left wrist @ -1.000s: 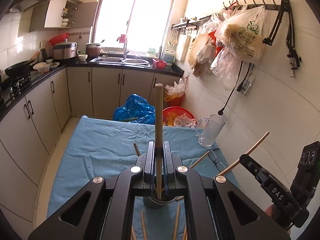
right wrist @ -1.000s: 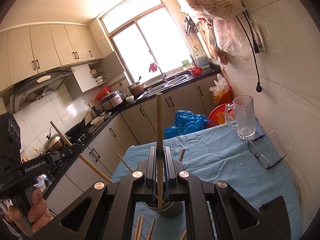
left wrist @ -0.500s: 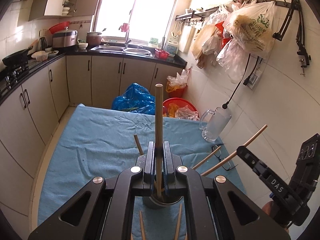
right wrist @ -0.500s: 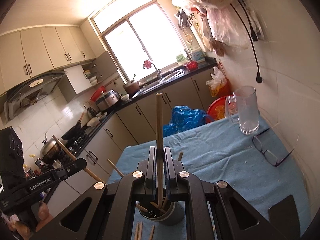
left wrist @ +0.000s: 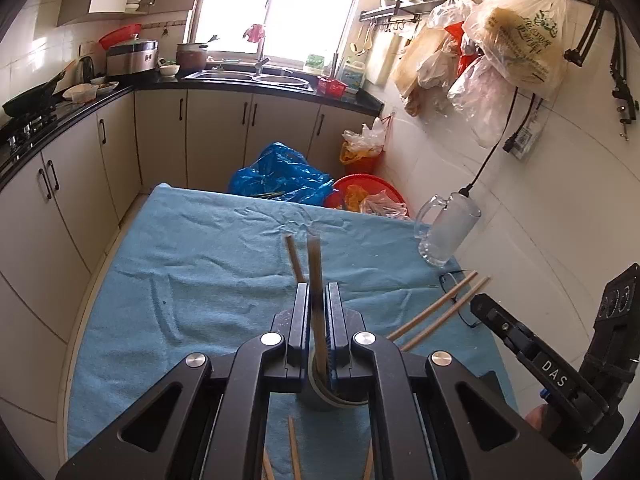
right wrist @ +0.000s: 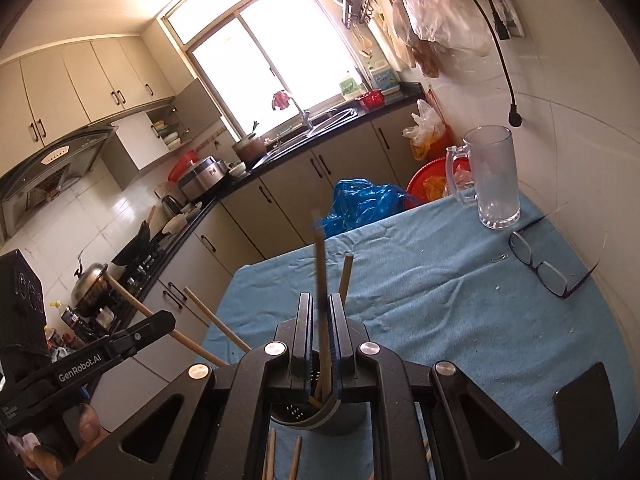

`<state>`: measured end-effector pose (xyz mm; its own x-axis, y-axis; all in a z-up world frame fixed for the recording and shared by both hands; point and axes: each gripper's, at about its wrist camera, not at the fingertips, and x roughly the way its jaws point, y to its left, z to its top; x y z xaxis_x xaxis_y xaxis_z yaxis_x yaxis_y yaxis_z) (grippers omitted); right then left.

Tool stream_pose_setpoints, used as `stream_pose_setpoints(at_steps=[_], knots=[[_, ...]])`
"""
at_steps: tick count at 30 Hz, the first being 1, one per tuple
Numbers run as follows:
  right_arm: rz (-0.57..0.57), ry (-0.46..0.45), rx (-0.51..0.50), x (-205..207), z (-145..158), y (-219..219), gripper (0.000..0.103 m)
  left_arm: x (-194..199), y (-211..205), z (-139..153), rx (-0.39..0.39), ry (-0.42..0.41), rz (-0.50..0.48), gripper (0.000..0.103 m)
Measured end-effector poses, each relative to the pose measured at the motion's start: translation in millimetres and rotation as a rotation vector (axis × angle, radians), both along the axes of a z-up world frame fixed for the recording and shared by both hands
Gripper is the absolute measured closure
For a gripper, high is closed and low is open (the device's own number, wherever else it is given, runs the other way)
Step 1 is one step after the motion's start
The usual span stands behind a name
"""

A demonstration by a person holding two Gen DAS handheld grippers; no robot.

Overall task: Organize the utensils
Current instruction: 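Lower both chopsticks into the holder cup and open both tools, then move both open tools back over the chopsticks on the towel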

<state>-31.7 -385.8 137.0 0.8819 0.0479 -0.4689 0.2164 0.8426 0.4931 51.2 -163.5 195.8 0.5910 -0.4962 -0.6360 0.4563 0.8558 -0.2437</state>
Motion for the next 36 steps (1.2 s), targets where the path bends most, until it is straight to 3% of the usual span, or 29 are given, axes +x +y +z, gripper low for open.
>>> stream_pose_setpoints(at_steps=[5,7,10,20,29,36], knots=[[-0.004,0.010,-0.018,4.0,1.9,-0.9,0.088,4.4,3.2,-1.9,-0.005,0.009,0.004,0.092],[-0.013,-0.002,-0.018,0.0,5.8,-1.9,0.079,2.8,6.4,-0.2,-0.009,-0.002,0.014,0.077],[-0.037,-0.024,-0.022,-9.8,12.3,-5.2,0.075,-2.3,13.7,4.0,-0.018,-0.021,0.030,0.069],[-0.102,-0.048,-0.020,-59.8,14.7,-12.6,0.054,-31.4,51.3,-3.8,-0.040,-0.013,0.068,0.058],[-0.081,0.069,-0.018,-88.0,-29.3,-0.8,0.050,-64.2,79.0,-52.2,0.006,0.080,0.069,0.057],[-0.068,0.194,0.013,-109.3,-80.4,5.0,0.050,-79.8,105.2,-115.1,0.040,0.226,0.089,0.057]])
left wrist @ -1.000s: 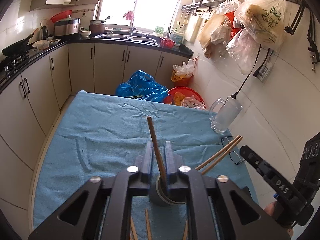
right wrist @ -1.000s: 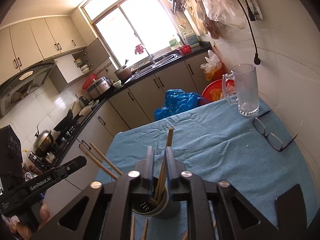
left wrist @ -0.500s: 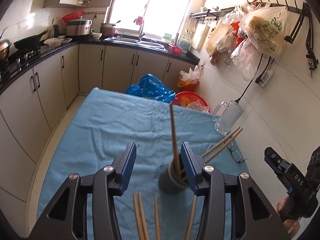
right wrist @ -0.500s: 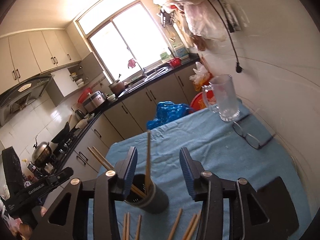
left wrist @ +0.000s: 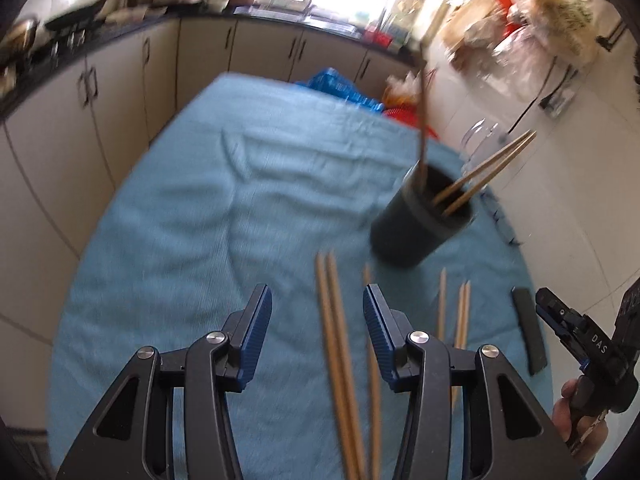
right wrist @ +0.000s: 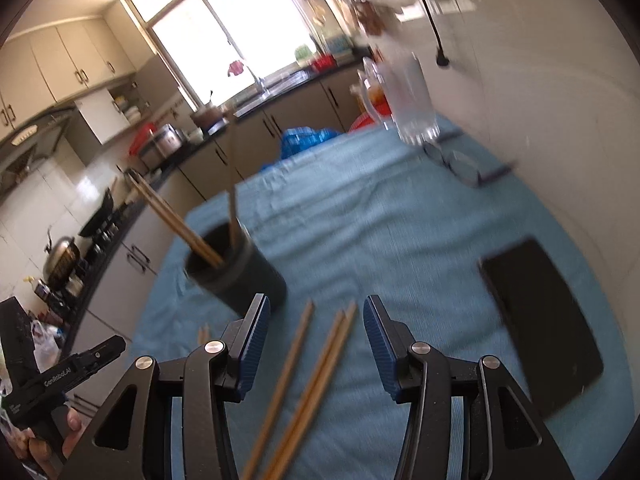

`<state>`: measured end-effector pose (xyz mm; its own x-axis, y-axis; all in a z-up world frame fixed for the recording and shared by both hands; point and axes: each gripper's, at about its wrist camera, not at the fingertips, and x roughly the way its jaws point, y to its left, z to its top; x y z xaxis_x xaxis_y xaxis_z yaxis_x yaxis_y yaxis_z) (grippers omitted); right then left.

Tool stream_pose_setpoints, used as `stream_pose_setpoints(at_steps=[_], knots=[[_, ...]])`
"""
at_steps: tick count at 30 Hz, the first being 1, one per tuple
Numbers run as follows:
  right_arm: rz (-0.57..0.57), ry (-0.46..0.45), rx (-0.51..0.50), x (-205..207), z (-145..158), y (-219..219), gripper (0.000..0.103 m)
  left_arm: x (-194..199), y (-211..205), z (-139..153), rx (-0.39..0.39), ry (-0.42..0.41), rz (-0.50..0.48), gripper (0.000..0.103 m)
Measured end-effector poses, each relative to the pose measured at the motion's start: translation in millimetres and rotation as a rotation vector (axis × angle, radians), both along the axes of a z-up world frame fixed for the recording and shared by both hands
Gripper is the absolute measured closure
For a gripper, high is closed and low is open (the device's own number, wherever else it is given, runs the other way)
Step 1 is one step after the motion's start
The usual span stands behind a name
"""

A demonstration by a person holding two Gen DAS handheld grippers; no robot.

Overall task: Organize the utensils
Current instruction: 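Move both open tools back over the chopsticks on the towel, then close the left tool on a chopstick while the right tool grasps another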

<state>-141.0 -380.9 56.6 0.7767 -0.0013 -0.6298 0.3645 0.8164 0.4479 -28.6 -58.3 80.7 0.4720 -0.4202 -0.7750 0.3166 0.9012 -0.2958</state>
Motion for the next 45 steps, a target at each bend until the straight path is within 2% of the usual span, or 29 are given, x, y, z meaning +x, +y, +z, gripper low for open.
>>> stream_pose_setpoints(at_steps=[4,9,14,16,19,27,30,32,36,41,45], knots=[[-0.003,0.060,0.021,-9.0,-27.1,2.1,0.050,-2.8,6.4,-24.3,0.019,0.065,0.003,0.057],[0.004,0.084,0.045,-13.9,-41.5,4.4,0.050,-5.6,-3.7,-34.7,0.040,0.089,-0.035,0.057],[0.024,0.085,0.047,-16.3,-41.8,12.1,0.050,4.7,-17.9,-46.1,0.053,0.134,-0.060,0.065],[0.023,0.084,0.048,-16.5,-40.9,12.6,0.050,11.3,-23.4,-54.6,0.070,0.158,-0.061,0.074],[0.017,0.085,0.054,-18.0,-41.7,9.6,0.050,19.6,-31.2,-62.7,0.088,0.183,-0.063,0.079],[0.017,0.092,0.070,-17.2,-45.3,6.7,0.050,28.6,-49.4,-62.6,0.162,0.146,-0.075,0.084],[0.020,0.106,0.068,-13.8,-47.7,6.9,0.050,26.7,-54.5,-63.1,0.223,0.113,-0.058,0.091],[0.019,0.122,0.065,-9.5,-49.6,6.4,0.051,24.7,-52.1,-62.9,0.234,0.105,-0.046,0.093],[0.021,0.191,0.030,5.0,-55.2,6.4,0.068,19.0,-38.0,-62.3,0.218,0.109,-0.023,0.093],[0.060,0.231,0.049,27.5,-64.4,12.1,0.071,15.6,-29.9,-64.2,0.200,0.110,-0.023,0.093],[0.058,0.286,0.012,44.8,-68.7,19.3,0.076,15.4,-28.0,-65.1,0.189,0.112,-0.029,0.093]])
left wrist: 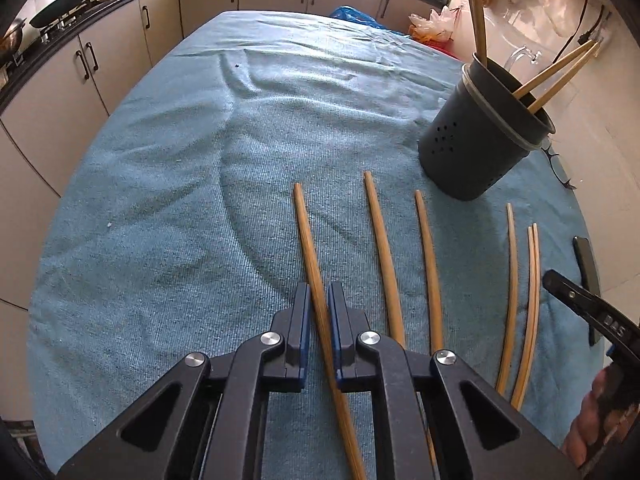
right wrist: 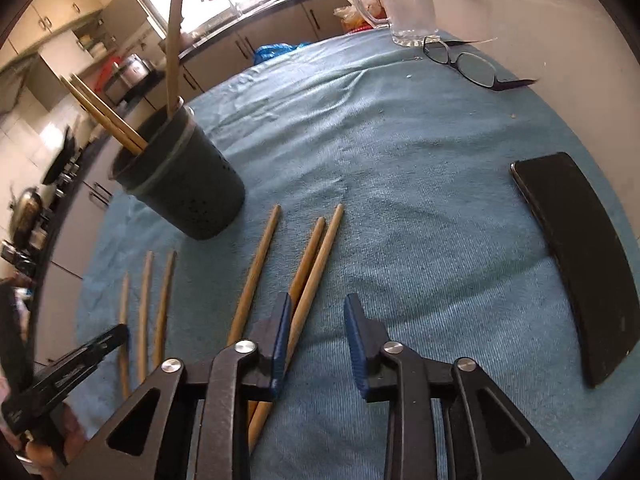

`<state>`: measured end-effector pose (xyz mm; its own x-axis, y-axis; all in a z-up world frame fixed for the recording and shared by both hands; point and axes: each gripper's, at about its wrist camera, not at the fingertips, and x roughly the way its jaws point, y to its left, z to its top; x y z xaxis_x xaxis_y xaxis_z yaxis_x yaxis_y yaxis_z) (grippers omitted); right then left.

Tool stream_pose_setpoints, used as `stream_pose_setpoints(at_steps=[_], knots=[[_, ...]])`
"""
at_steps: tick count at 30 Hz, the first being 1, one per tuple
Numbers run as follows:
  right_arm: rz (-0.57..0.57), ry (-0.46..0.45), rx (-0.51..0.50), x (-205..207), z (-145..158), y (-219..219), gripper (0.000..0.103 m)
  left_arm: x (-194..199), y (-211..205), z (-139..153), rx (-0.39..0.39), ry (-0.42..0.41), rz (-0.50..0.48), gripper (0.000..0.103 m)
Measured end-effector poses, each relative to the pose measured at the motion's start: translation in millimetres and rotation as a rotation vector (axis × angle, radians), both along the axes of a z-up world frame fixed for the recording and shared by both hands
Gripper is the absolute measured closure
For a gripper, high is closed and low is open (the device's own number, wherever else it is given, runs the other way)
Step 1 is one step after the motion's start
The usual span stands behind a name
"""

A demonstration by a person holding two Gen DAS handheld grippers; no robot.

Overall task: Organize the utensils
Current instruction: 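Close the left tool on a chopstick while the right tool grasps another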

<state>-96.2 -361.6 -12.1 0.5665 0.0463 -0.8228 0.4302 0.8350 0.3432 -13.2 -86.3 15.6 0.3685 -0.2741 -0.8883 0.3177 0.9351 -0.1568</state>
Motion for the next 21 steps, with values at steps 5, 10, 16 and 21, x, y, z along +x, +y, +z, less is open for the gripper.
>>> stream_pose_setpoints(at_steps=[5,10,16,21], knots=[[-0.002,0.044,-0.061,10.7,-4.2,3.9,0.078,2.4,0.1,-2.0,-0.008,0.001,-0.003,0.093],[0.024,0.096,-0.157,23.5,-0.7,10.0,0.078,4.1,-4.9,-1.7,0.019,-0.008,-0.001,0.093],[0.066,0.129,-0.247,34.8,-1.8,16.4,0.090,3.9,-13.2,-1.1,0.055,-0.044,-0.007,0.094],[0.027,0.052,-0.100,15.6,0.9,-1.6,0.096,5.1,-0.1,1.2,-0.037,-0.008,-0.011,0.096]])
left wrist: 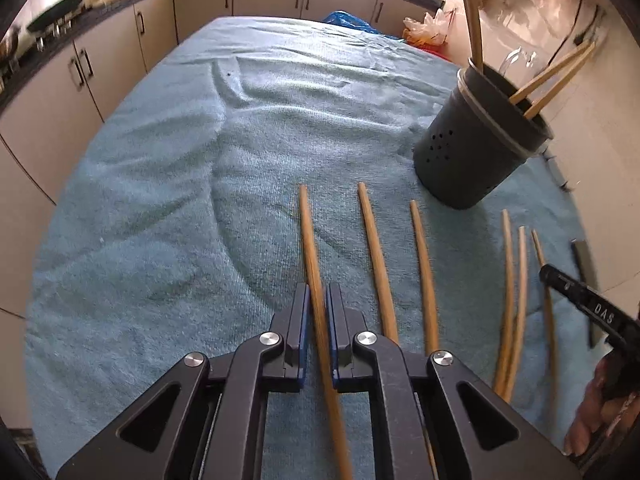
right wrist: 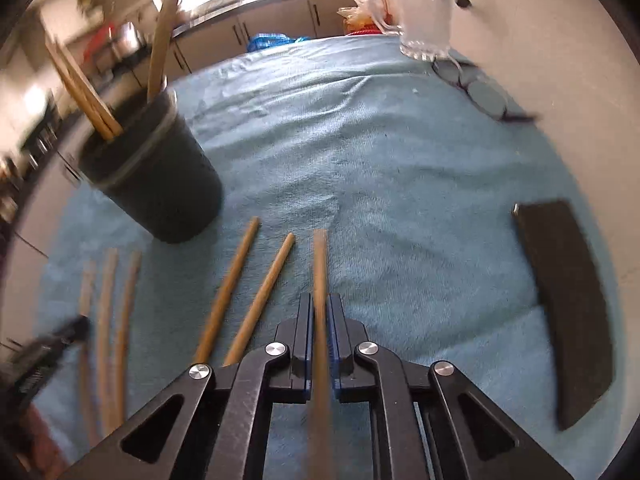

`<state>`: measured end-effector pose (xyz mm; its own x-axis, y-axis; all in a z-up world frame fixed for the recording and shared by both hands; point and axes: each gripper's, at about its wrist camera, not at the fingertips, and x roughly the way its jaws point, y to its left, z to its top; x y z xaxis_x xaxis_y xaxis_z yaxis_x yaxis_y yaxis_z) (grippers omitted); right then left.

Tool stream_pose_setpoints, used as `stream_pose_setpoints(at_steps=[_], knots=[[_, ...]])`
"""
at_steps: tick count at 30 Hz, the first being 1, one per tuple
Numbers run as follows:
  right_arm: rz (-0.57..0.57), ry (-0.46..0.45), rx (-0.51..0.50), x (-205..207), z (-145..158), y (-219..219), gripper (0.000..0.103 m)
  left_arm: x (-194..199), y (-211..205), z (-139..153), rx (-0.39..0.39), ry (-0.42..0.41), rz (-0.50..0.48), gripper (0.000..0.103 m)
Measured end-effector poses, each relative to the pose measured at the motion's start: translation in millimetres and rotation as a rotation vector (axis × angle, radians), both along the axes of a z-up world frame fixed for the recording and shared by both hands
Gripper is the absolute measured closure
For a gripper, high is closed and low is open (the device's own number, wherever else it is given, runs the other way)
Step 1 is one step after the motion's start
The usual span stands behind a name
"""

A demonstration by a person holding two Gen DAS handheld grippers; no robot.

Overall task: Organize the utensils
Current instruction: 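Close the left tool on a chopstick while the right tool grasps another, then lift both chopsticks upright and carry them over the holder cup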

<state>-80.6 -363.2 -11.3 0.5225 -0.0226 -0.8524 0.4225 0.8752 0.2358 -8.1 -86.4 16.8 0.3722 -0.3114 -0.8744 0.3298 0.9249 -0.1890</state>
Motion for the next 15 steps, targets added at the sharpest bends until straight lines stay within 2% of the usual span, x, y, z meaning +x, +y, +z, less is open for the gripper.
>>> stream_pose_setpoints(at_steps=[3,6,15], knots=[[-0.015,-0.102,0.065,-19.0,13.2,-3.0,0.096,-5.4,7.0,11.2,-0.029,-0.032,0.009,0.097],[-0.014,-0.193,0.076,-35.0,34.8,-1.9,0.096,-11.7,14.4,28.0,-0.079,-0.060,0.015,0.097],[-0.008,-0.453,0.018,-77.0,101.0,16.5,0.096,-37.9,33.5,88.5,-0.125,-0.220,0.043,0.097]])
